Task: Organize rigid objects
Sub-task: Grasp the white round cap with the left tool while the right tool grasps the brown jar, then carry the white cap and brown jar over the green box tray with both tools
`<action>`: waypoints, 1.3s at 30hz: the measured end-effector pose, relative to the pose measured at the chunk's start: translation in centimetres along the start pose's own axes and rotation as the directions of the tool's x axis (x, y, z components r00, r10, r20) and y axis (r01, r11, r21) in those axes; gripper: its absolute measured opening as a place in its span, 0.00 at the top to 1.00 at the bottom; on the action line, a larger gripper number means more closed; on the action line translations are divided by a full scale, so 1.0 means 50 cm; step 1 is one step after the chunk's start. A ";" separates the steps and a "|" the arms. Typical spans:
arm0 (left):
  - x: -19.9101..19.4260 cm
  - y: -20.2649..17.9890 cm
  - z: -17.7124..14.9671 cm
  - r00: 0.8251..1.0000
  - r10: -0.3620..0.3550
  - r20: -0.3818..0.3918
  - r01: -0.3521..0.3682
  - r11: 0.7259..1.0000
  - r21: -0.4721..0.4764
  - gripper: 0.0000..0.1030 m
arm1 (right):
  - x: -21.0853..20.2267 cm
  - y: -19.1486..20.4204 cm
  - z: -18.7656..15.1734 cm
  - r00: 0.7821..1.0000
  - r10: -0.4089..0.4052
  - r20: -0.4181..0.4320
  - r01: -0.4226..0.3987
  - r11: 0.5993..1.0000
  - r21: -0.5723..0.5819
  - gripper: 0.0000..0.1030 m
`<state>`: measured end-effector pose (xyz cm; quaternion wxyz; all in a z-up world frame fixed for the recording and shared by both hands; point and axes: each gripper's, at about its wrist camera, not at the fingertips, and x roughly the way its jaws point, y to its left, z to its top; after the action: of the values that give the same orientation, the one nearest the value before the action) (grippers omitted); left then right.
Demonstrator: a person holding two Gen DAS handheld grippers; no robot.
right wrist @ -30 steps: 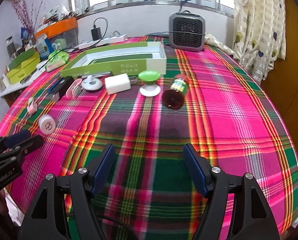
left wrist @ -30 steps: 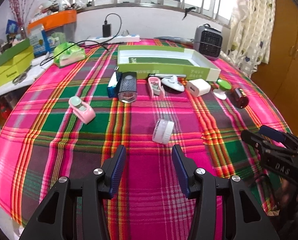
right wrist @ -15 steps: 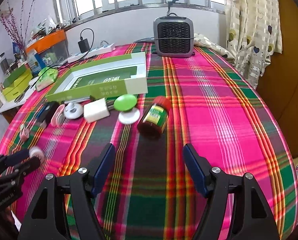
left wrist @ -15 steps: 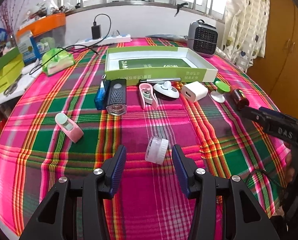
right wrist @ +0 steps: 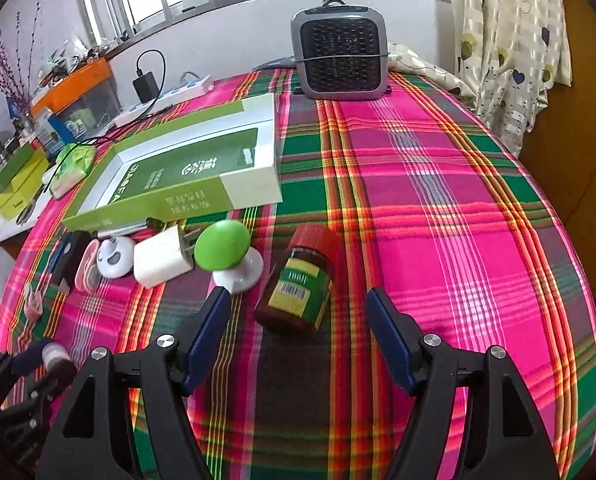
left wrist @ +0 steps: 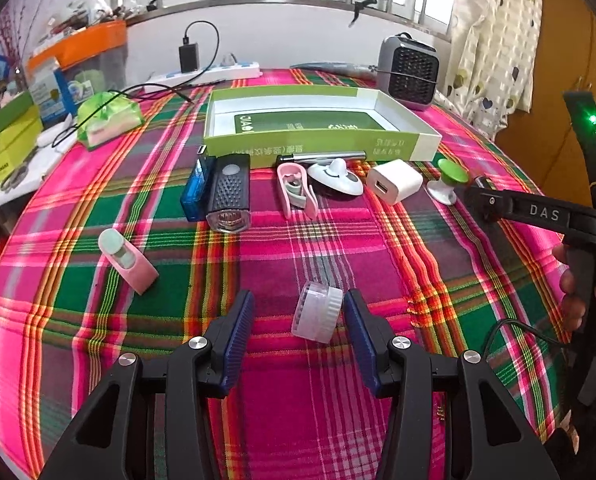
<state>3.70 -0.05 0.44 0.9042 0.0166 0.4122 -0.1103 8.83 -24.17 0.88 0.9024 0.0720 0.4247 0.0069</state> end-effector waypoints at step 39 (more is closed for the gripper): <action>-0.015 0.014 0.068 0.998 0.023 0.057 -0.023 1.000 0.000 0.82 | -0.032 0.018 0.035 0.998 -0.014 0.061 0.017 0.999 -0.044 0.68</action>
<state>5.89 0.38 3.19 0.9168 0.0186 0.3859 -0.1004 9.18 -23.63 3.33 0.9164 0.0487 0.3973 0.0071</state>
